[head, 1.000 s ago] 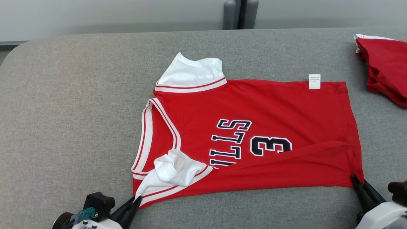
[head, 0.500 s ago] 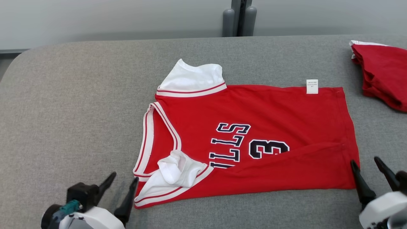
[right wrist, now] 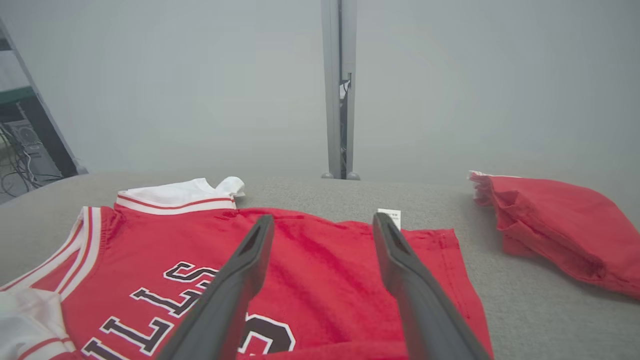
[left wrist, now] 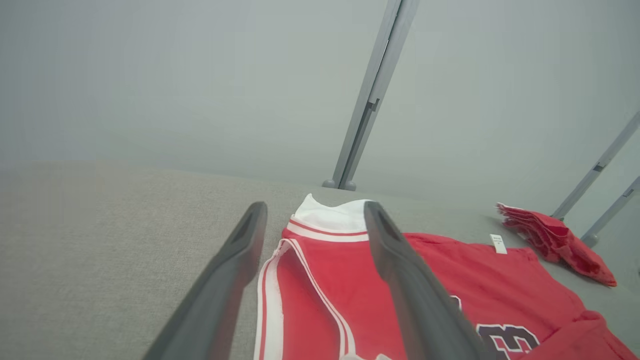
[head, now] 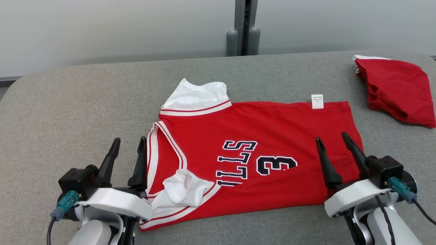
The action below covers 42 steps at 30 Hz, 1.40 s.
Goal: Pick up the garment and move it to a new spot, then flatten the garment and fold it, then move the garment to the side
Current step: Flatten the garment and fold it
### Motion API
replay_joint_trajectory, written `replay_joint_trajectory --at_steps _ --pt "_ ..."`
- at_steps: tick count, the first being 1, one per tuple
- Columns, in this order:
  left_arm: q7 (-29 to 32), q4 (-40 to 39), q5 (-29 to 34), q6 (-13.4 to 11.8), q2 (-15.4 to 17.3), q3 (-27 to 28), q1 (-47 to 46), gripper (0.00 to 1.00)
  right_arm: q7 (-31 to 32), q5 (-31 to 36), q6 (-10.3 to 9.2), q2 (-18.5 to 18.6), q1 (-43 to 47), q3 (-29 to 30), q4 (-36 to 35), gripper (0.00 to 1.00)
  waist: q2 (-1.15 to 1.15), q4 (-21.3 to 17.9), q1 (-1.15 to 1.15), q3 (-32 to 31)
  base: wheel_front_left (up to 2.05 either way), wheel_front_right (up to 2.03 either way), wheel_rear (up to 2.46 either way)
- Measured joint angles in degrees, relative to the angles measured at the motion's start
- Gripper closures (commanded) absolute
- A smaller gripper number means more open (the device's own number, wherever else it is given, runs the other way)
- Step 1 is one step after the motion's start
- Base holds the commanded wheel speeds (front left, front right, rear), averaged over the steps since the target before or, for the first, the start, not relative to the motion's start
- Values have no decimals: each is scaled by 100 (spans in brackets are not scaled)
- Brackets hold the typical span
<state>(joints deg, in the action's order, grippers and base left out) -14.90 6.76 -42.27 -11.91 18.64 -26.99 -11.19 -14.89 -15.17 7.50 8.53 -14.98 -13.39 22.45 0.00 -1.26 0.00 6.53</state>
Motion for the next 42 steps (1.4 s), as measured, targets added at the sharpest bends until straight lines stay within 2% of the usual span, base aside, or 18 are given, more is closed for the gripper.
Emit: replay_joint_trajectory --at_steps 7,13,19,33,39,42 --pt "-10 219 600 331 -626 582 222 0 -7 204 0 -276 435 390 -619 0 0 -51 0 -280 0 0 0" --pt "-10 393 1148 587 -921 873 552 0 -9 210 0 -323 1012 625 -823 0 0 -73 0 -583 0 0 0" --pt "-10 493 1574 849 -1204 1312 748 0 -9 198 0 -391 1140 546 -851 0 0 -170 0 -739 0 0 0" --pt "-10 926 2106 1296 -1540 1671 790 0 -9 130 0 -360 1203 412 -828 0 0 -235 0 -784 0 0 0" --pt "24 1631 2165 1441 -1550 1525 -25 0 -9 130 0 -342 1178 330 -844 0 0 -237 0 -609 0 0 0" --pt "236 2005 2212 1497 -1547 1434 -655 0 -9 131 0 -308 1035 302 -879 0 0 -250 0 -415 0 0 0"
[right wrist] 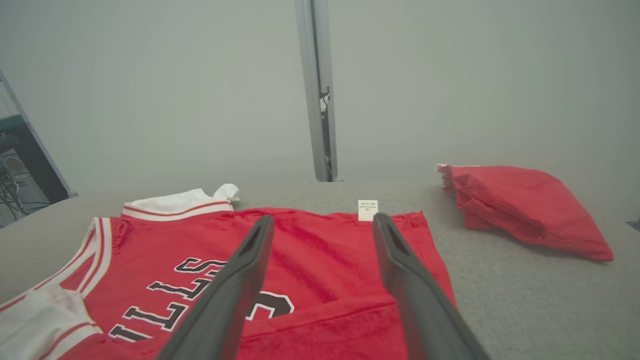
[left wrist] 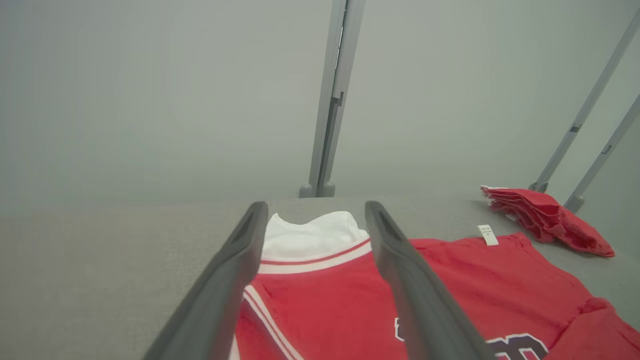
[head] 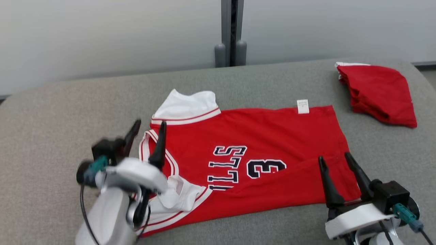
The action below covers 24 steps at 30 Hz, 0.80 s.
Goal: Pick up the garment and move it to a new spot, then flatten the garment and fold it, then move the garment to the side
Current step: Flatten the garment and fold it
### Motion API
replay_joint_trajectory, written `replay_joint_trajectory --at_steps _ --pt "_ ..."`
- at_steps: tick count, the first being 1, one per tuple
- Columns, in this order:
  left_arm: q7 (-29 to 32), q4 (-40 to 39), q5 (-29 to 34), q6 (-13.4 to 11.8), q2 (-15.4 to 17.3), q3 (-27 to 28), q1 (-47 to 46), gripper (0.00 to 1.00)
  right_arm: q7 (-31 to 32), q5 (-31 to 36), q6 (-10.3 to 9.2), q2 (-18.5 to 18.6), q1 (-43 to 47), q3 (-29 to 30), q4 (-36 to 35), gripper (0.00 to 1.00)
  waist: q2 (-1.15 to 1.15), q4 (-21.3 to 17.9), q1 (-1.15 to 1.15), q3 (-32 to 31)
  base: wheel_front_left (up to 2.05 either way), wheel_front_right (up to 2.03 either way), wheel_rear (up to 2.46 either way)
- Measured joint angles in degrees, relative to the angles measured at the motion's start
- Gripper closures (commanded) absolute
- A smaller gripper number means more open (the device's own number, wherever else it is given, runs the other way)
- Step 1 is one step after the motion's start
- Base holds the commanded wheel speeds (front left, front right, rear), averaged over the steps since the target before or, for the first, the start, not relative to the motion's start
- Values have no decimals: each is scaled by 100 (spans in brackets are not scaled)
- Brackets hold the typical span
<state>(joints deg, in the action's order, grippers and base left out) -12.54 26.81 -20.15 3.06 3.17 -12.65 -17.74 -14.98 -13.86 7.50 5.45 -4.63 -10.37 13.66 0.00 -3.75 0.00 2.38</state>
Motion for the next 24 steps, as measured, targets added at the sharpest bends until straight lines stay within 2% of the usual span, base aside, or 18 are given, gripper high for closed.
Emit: replay_joint_trajectory --at_steps 7,14,19,24 --pt "498 951 71 73 -4 -169 -1703 0 0 42 0 65 -437 -14 -126 0 0 -34 0 700 0 0 0" --pt "1288 2093 89 -213 -19 -266 -3170 0 0 130 0 70 -850 -99 -250 0 0 -129 0 1483 0 0 0" --pt "1931 2949 156 -312 -26 -455 -4260 0 0 142 0 57 -1099 -179 -304 0 0 -270 0 2081 0 0 0" --pt "2246 3538 313 -357 36 -602 -4946 0 0 175 0 33 -1272 -285 -312 0 0 -453 0 2456 0 0 0"
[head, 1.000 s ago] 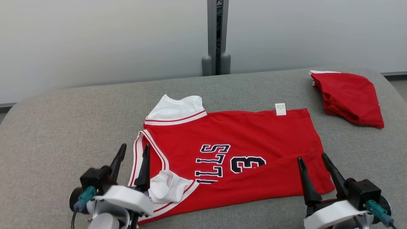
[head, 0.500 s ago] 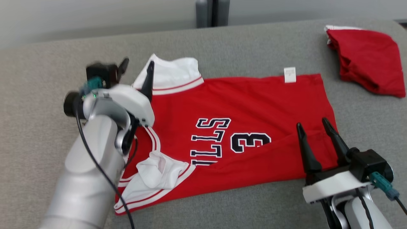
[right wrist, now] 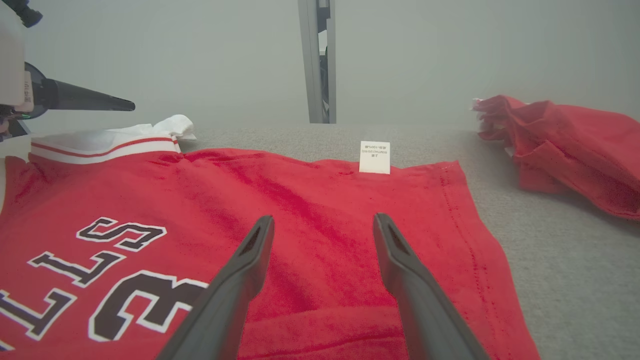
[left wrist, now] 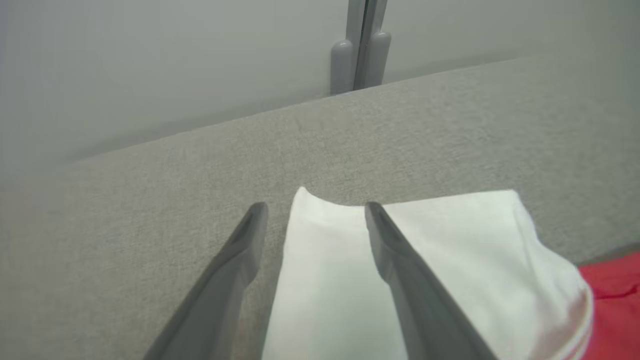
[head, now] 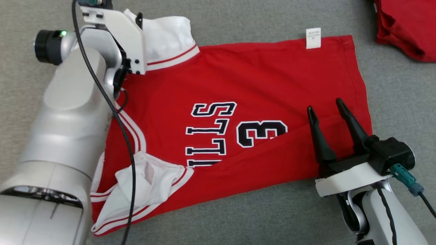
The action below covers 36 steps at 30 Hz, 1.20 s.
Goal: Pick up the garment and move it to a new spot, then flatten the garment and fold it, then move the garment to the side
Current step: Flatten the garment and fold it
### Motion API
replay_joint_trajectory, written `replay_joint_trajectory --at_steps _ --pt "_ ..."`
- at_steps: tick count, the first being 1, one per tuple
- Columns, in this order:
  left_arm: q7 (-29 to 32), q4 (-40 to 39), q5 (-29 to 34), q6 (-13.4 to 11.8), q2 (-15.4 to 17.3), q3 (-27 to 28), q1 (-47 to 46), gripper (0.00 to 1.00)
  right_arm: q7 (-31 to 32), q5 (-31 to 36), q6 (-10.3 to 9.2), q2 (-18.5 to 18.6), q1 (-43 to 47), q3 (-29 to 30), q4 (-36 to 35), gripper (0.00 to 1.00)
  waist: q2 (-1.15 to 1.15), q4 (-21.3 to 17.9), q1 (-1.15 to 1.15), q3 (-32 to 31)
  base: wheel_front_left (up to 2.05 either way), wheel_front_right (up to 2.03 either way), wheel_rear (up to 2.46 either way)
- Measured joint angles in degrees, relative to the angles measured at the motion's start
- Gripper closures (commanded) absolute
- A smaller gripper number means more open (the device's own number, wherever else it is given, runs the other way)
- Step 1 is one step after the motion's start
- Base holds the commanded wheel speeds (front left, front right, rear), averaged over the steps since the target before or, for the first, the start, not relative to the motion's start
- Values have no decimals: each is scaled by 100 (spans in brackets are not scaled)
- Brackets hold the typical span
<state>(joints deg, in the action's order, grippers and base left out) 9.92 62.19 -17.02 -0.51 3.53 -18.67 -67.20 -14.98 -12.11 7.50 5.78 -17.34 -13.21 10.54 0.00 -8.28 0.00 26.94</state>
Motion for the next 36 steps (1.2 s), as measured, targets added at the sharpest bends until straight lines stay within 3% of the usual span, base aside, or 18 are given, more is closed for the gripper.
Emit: replay_joint_trajectory --at_steps 5,14,19,20,21,22,29,36 --pt "361 503 81 40 137 -112 -425 0 0 11 0 -10 -25 -25 -8 0 0 -236 0 209 0 0 0" --pt "417 918 138 -41 425 -208 -749 0 0 16 0 -31 -91 -148 -19 0 0 -553 0 411 0 0 0" --pt "467 987 100 -11 421 -224 -843 0 0 27 0 -24 -91 -153 -40 0 0 -628 0 493 0 0 0" --pt "467 993 101 -3 425 -240 -846 40 0 29 0 -21 -90 -154 -41 0 0 -632 0 499 0 0 0" --pt "467 1000 100 3 425 -253 -852 63 0 35 0 -19 -90 -153 -43 0 0 -631 0 501 0 0 0" --pt "464 1006 97 22 412 -261 -853 100 0 51 0 -15 -90 -147 -46 0 0 -623 0 501 0 0 0" --pt "-9 953 -103 357 279 -212 -878 100 0 -1 0 66 -289 -49 -118 0 0 -405 1 482 0 0 0" --pt "-514 748 -447 712 253 -81 -984 100 168 -799 0 622 -1191 -386 868 0 0 -116 0 370 0 0 0"
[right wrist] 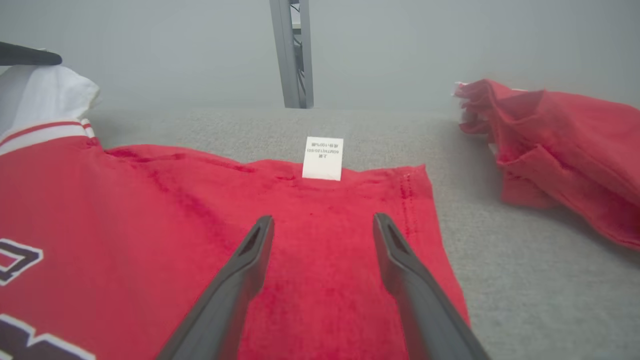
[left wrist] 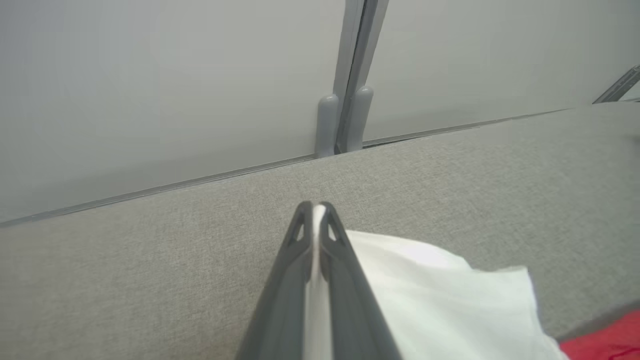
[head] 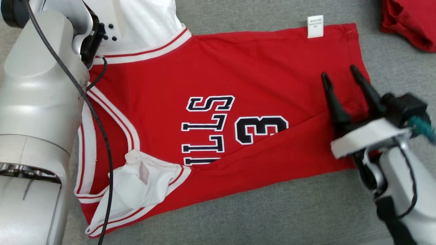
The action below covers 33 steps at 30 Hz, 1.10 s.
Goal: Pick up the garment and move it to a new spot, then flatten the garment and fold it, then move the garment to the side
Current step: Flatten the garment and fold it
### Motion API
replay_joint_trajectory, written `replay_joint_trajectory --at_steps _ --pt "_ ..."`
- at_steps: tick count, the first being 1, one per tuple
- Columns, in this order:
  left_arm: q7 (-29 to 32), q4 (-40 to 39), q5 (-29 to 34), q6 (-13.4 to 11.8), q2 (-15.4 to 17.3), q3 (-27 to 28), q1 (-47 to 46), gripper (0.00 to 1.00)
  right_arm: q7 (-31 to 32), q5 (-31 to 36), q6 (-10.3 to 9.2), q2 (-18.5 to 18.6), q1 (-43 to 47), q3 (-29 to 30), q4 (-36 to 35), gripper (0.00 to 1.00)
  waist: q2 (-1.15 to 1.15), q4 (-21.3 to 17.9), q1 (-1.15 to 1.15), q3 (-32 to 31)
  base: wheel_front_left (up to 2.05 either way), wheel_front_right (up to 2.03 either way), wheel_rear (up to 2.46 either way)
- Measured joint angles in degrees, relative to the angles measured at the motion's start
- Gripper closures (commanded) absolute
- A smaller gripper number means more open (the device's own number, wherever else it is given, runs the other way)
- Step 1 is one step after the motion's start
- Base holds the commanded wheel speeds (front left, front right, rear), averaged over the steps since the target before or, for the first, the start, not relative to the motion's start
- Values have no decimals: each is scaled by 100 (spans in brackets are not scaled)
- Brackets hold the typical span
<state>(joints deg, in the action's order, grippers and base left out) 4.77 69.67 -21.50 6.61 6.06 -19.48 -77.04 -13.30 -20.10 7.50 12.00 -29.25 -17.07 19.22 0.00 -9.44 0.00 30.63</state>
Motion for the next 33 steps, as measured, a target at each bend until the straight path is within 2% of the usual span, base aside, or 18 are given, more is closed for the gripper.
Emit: replay_joint_trajectory --at_steps 5,10,13,17,23,24,25,26,28,33 --pt "-221 -305 -276 65 21 -82 -13 100 615 -627 0 283 -821 20 508 0 0 170 0 -40 0 0 0" --pt "-143 -1042 -724 86 100 -644 119 100 1315 -840 0 500 -1450 118 1104 0 0 287 0 -20 0 0 0" --pt "-71 -1338 -995 86 347 -891 258 100 1780 -954 0 488 -1727 145 1428 0 0 312 0 -8 0 0 0" --pt "26 -1641 -1260 87 503 -1159 296 100 2275 -979 0 491 -2025 98 1720 0 0 322 0 -16 0 0 0" --pt "120 -1811 -1466 87 731 -1385 374 100 2661 -959 0 444 -2317 33 2029 1 0 325 0 -29 0 0 0" --pt "127 -1826 -1484 87 754 -1428 375 100 2730 -938 0 442 -2351 2 2078 13 0 334 0 -28 0 0 0" --pt "129 -1853 -1503 87 767 -1464 374 100 2765 -880 0 446 -2390 -7 2145 40 0 345 0 -23 0 0 0" --pt "131 -1873 -1533 87 772 -1492 373 100 2835 -856 0 452 -2443 -11 2212 53 0 357 0 -18 0 0 0" --pt "134 -1893 -1588 87 782 -1550 372 100 2888 -804 0 447 -2526 -10 2301 100 0 381 0 -8 0 0 0" --pt "14 -1905 -1593 87 876 -1667 361 100 2932 -646 0 408 -2708 -22 2425 100 0 420 0 -16 0 0 0"
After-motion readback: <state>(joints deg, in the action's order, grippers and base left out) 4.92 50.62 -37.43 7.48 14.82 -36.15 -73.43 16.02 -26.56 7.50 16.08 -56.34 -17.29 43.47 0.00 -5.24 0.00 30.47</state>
